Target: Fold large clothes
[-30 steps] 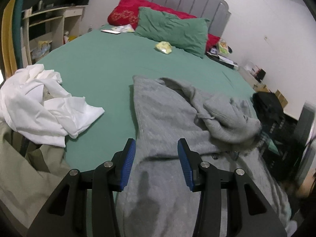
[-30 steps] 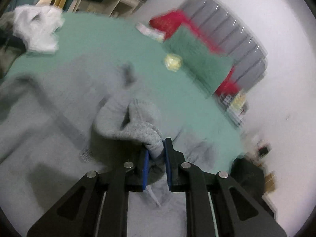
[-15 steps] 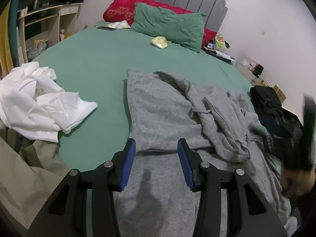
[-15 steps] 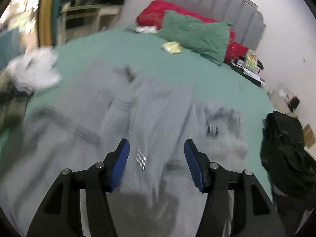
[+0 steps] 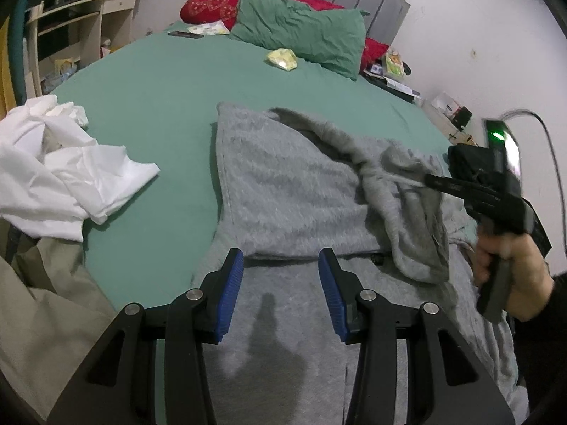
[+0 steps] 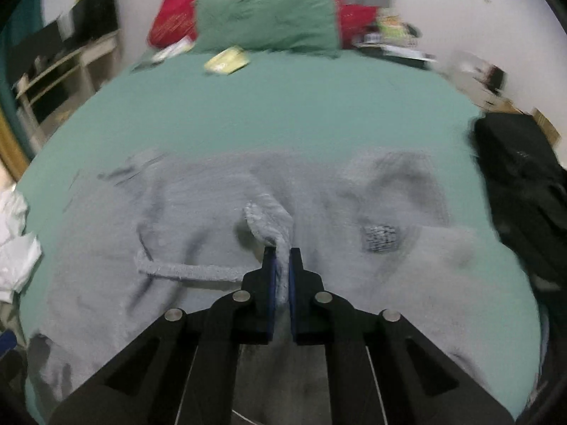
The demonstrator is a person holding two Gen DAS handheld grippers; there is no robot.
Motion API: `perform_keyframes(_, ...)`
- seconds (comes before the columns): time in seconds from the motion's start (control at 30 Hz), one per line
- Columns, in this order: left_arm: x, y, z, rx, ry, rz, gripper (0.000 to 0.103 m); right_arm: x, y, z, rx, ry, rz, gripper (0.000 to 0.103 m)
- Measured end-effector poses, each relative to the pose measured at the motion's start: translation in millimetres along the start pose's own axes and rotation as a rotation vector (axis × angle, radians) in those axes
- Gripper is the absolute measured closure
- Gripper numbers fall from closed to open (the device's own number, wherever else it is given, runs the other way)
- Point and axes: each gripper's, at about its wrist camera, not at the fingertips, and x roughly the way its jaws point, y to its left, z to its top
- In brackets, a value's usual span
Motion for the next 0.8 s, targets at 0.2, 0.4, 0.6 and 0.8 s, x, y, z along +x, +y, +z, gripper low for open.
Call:
perform_keyframes(0.2, -16, -16, -21, 0.031, 0.019, -0.031, 0.056, -7, -43, -43, 0.085, 0.021, -0.014, 0.097)
perform_keyframes(0.4, -60, -26, -55, 0.059, -0.009, -0.037, 0.056, -26, -52, -67, 0.123, 0.087, 0.057, 0.091)
perform_keyframes(0.6, -88, -14, -104, 0.001, -0.006, -0.003, 0.056, -102, -79, -94, 0.017, 0.008, 0.045, 0.062)
perform_keyframes(0.8, -104, 7, -152, -0.067, 0.004, 0.02, 0.055, -150, -133, -165, -0.033, 0.036, 0.029, 0.049)
